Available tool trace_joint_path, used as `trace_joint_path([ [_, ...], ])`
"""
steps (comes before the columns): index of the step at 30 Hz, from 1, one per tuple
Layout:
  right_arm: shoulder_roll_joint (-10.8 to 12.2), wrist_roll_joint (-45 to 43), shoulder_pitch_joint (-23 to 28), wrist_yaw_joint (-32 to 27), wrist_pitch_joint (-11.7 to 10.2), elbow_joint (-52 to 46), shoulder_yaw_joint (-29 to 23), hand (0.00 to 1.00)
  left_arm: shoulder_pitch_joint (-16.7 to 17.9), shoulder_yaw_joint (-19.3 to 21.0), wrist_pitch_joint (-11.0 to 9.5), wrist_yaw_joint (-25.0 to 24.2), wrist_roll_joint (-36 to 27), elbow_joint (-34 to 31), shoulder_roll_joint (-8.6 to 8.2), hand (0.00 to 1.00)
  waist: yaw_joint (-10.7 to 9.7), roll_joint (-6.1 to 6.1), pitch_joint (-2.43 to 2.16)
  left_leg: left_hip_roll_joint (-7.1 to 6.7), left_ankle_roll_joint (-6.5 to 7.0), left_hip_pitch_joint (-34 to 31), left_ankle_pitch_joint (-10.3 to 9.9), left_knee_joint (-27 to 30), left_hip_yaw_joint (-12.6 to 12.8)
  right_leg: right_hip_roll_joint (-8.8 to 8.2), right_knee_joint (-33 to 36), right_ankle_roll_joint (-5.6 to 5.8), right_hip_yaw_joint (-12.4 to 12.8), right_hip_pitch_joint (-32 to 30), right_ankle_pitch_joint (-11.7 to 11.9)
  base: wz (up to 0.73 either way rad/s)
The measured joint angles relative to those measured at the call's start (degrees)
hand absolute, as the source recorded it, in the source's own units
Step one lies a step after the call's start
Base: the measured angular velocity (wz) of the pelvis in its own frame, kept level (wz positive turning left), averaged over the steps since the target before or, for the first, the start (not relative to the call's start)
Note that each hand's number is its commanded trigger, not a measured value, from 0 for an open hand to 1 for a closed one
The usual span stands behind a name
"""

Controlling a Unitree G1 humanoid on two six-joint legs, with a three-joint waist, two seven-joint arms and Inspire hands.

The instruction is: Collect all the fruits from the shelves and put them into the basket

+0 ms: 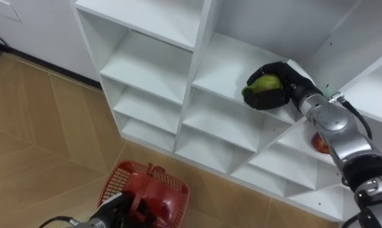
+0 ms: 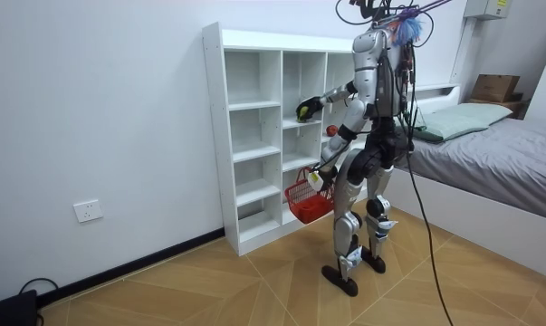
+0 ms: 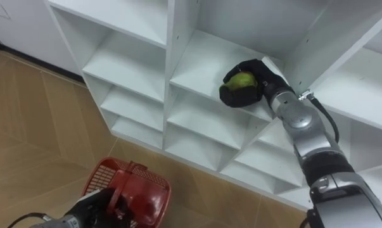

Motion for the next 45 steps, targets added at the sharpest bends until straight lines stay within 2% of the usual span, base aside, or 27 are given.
trace_joint_path([
  [3,0.2,-0.12,1.57,0.29,0.84,-3.64,0.01,1.0,0.0,-0.1,0.0,0.08,-0.13,-0.11,0.03,1.0,-0.17,-0.07,-0.06,0.01,0.03,-0.16,0.02,-0.05,0.32,0.01,-0.01,0.0,0.44,-0.42,0.0,-0.08],
  [10,1.8,0.03,6.92,-0.64,-0.05,-10.03,0.13,1.0,-1.2,-0.4,-0.27,1.93,-1.49,-0.11,-0.46,1.0,-1.2,-0.01,-0.13,0.27,0.05,0.04,-0.01,-0.04,1.31,0.13,0.02,-0.01,1.39,-0.67,0.04,-0.07],
  [12,3.3,-1.83,8.98,-2.21,-0.7,-11.99,-0.29,1.0,-1.47,-0.2,-0.51,2.57,-1.18,-0.1,-0.88,1.0,-1.75,0.55,-0.42,0.43,0.07,-0.05,-0.05,-0.02,1.95,0.17,0.05,-0.08,1.6,-1.03,0.29,-0.11],
  [14,3.68,-2.47,11.2,-2.81,-0.96,-14.57,0.02,1.0,-1.45,-0.43,-0.66,3.08,-1.28,-0.1,-1.52,1.0,-2.46,1.45,-0.53,0.45,0.09,-0.17,-0.05,0.0,2.18,0.17,0.06,-0.04,1.84,-1.18,0.43,-0.09],
  [16,3.77,-2.86,14.57,-2.95,-2.36,-17.47,0.37,1.0,-1.42,-1.6,-0.72,2.98,-1.64,-0.11,-2.04,1.0,-2.82,2.41,-0.98,0.7,0.18,0.06,-0.13,-0.05,3.07,0.32,0.1,-0.05,2.67,-1.34,0.54,-0.17],
  [17,3.89,-2.85,15.19,-2.94,-2.88,-18.01,0.42,1.0,-1.42,-1.8,-0.77,3.0,-1.66,-0.17,-2.11,1.0,-3.03,2.59,-1.06,0.77,0.17,0.17,-0.16,-0.09,3.26,0.35,0.1,-0.07,2.74,-1.35,0.55,-0.14],
  [18,4.04,-2.99,16.34,-2.72,-2.76,-17.86,1.5,1.0,-1.54,-2.46,-1.0,3.04,-1.91,-0.21,-2.12,1.0,-3.9,2.99,-1.26,0.84,0.15,0.19,-0.16,-0.13,3.27,0.38,0.1,-0.09,2.73,-1.34,0.57,-0.05],
  [19,4.1,-3.07,17.02,-2.62,-2.77,-17.5,2.32,1.0,-1.62,-2.82,-1.2,3.08,-2.1,-0.21,-2.15,1.0,-4.21,3.19,-1.28,0.87,0.15,0.18,-0.15,-0.18,3.3,0.39,0.12,-0.09,2.71,-1.35,0.57,-0.04],
  [21,4.86,-5.31,21.34,-1.89,0.38,-16.75,4.58,1.0,-1.99,-4.46,-1.97,3.44,-2.14,-0.22,-2.79,1.0,-4.39,3.95,-1.35,1.01,0.16,0.12,-0.13,-0.37,4.36,0.42,0.57,-0.12,3.77,-2.26,0.58,-0.2],
  [23,5.63,-6.93,24.41,-0.4,1.82,-16.75,5.52,1.0,-1.94,-5.28,-2.5,3.44,-2.15,-0.21,-3.26,1.0,-4.43,4.7,-1.27,1.08,0.24,-0.11,-0.06,-0.6,5.52,0.38,1.13,-0.14,5.0,-3.44,0.62,-0.37],
  [25,6.22,-6.86,26.92,-0.25,2.1,-16.75,6.8,1.0,-1.92,-6.34,-2.84,3.44,-4.15,-0.21,-3.51,1.0,-5.07,5.17,-1.35,1.21,0.26,-0.16,-0.07,-0.91,7.01,0.38,1.97,-0.14,6.6,-4.79,0.61,-0.37],
  [29,7.06,-6.91,27.02,-0.8,1.65,-16.87,6.61,1.0,-1.91,-6.83,-3.86,3.36,-6.42,-0.5,-4.12,1.0,-6.5,5.41,-1.32,1.39,0.31,-0.17,-0.1,-1.15,8.23,0.53,2.06,-0.13,7.79,-5.55,0.69,-0.18],
  [33,7.89,-9.25,27.02,-1.36,1.61,-18.14,6.58,1.0,-1.9,-6.83,-4.92,3.34,-8.98,-1.39,-4.69,1.0,-6.95,5.61,-1.31,1.68,0.27,-0.67,-0.11,-1.22,8.65,1.03,1.99,-0.16,8.86,-6.37,0.71,-0.05],
  [39,9.01,-11.34,27.19,-1.39,1.42,-19.7,6.59,1.0,-1.95,-6.9,-5.15,3.2,-9.1,-1.53,-6.29,1.0,-7.72,7.14,-1.3,1.82,0.21,-0.67,-0.09,-2.06,9.34,1.18,1.78,-0.25,9.32,-6.96,0.71,-0.07],
  [45,9.2,-11.37,27.97,-1.38,1.41,-21.63,6.61,1.0,-2.01,-7.0,-5.25,2.99,-9.61,-5.29,-6.46,1.0,-7.86,7.3,-1.25,1.8,0.21,-0.95,-0.09,-2.63,9.9,1.2,1.79,-0.24,9.87,-7.74,0.69,-0.04],
])
